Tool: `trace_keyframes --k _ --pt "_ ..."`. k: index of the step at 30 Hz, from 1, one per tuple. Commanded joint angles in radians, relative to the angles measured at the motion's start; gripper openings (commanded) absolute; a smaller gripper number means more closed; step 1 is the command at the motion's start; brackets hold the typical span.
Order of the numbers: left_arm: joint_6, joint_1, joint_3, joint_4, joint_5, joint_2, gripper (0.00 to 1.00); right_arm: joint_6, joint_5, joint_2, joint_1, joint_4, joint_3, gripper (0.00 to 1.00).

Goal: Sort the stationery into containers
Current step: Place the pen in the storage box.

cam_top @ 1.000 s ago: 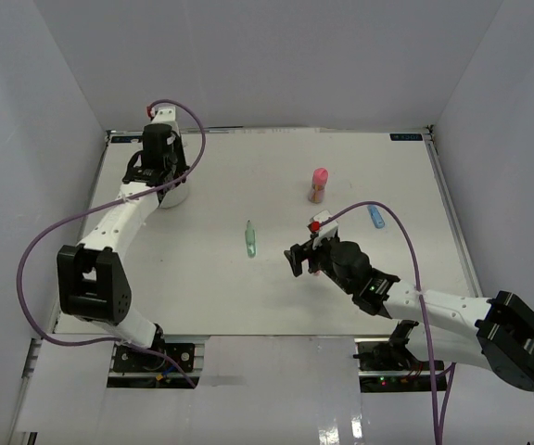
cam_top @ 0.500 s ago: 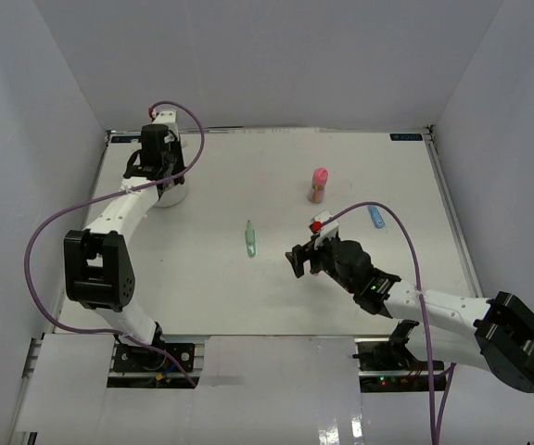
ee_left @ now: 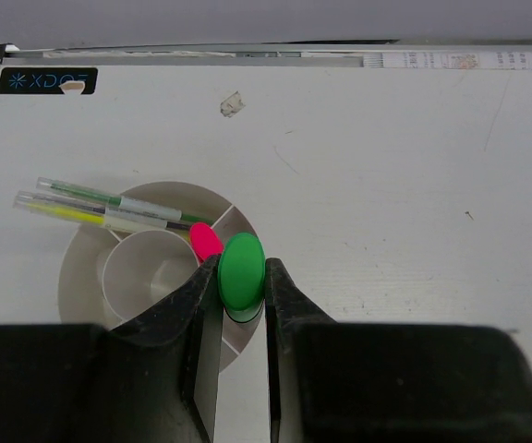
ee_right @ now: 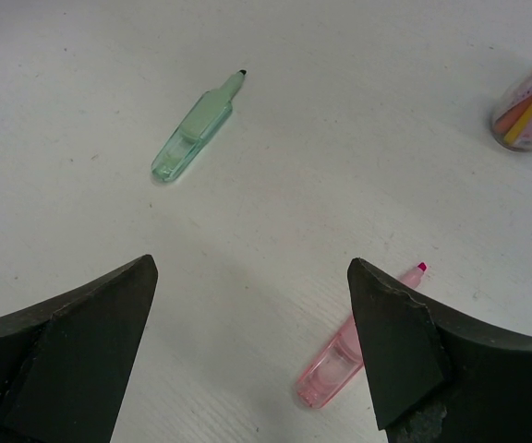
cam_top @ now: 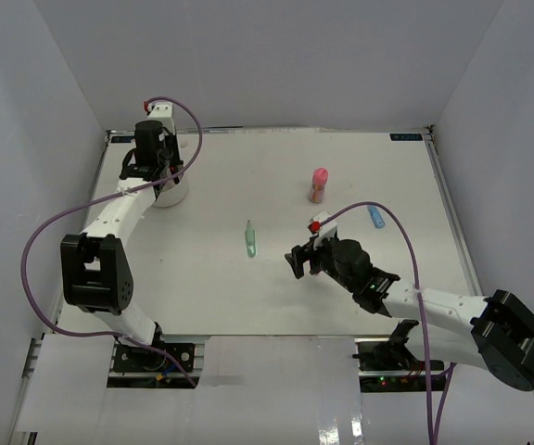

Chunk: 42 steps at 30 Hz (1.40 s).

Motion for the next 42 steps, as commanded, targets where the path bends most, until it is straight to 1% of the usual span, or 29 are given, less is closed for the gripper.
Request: trace_keyframes --k 1,7,16,17,20,23,24,28,30,31,33,34,35,37,38,40,42 --pt "0.011 0.015 -0.009 0.049 -0.014 -0.013 0.15 0.003 -0.018 0.014 -0.007 0.027 0.008 0.90" --pt "0.011 0.024 -0.040 0.089 -0.002 -0.005 0.18 0.001 -0.036 0.031 -0.008 0.027 0.015 0.90" --pt "0.005 0.027 -0.078 0.096 0.015 0.042 0.22 0.000 -0.039 0.029 -0.010 0.027 0.014 0.90" --pt "0.003 0.026 -0.081 0.127 0.015 0.042 0.22 0.000 -0.039 0.029 -0.010 0.027 0.014 0.90" --pt "0.003 0.026 -0.098 0.141 0.006 0.041 0.25 -0.002 -0.041 0.023 -0.010 0.027 0.009 0.90" --pt "0.002 0.026 -0.101 0.139 0.000 0.038 0.32 -0.002 -0.039 0.018 -0.011 0.027 0.009 0.90" --pt "0.000 0.026 -0.100 0.138 0.000 0.033 0.38 -0.002 -0.039 0.015 -0.011 0.027 0.006 0.90" --pt "-0.008 0.026 -0.106 0.133 0.000 0.015 0.52 -0.003 -0.036 0.001 -0.013 0.027 0.001 0.90" --pt "-0.009 0.026 -0.105 0.127 -0.003 0.010 0.56 -0.003 -0.032 -0.006 -0.013 0.027 -0.002 0.90" --pt "-0.011 0.026 -0.105 0.124 -0.003 0.008 0.60 -0.003 -0.029 -0.009 -0.014 0.026 -0.005 0.90" --pt "-0.020 0.026 -0.094 0.109 0.007 -0.002 0.63 -0.008 -0.010 -0.023 -0.014 0.024 -0.011 0.90" --pt "-0.027 0.026 -0.089 0.109 0.013 -0.010 0.67 -0.011 -0.002 -0.031 -0.016 0.024 -0.014 0.90" --pt "-0.035 0.024 -0.083 0.080 0.022 -0.019 0.71 -0.013 0.002 -0.046 -0.023 0.021 -0.015 0.90" --pt "-0.063 0.024 -0.068 0.052 0.055 -0.057 0.80 -0.010 -0.004 -0.061 -0.039 0.007 -0.015 0.91" --pt "-0.073 0.024 -0.060 0.038 0.067 -0.071 0.90 -0.004 -0.010 -0.068 -0.065 -0.003 -0.012 0.91" --pt "-0.104 0.023 -0.043 -0.006 0.098 -0.119 0.96 0.023 -0.015 -0.091 -0.111 -0.039 -0.006 0.92" --pt "-0.118 0.013 -0.054 -0.039 0.110 -0.187 0.98 0.029 -0.018 -0.113 -0.146 -0.045 -0.011 0.92"
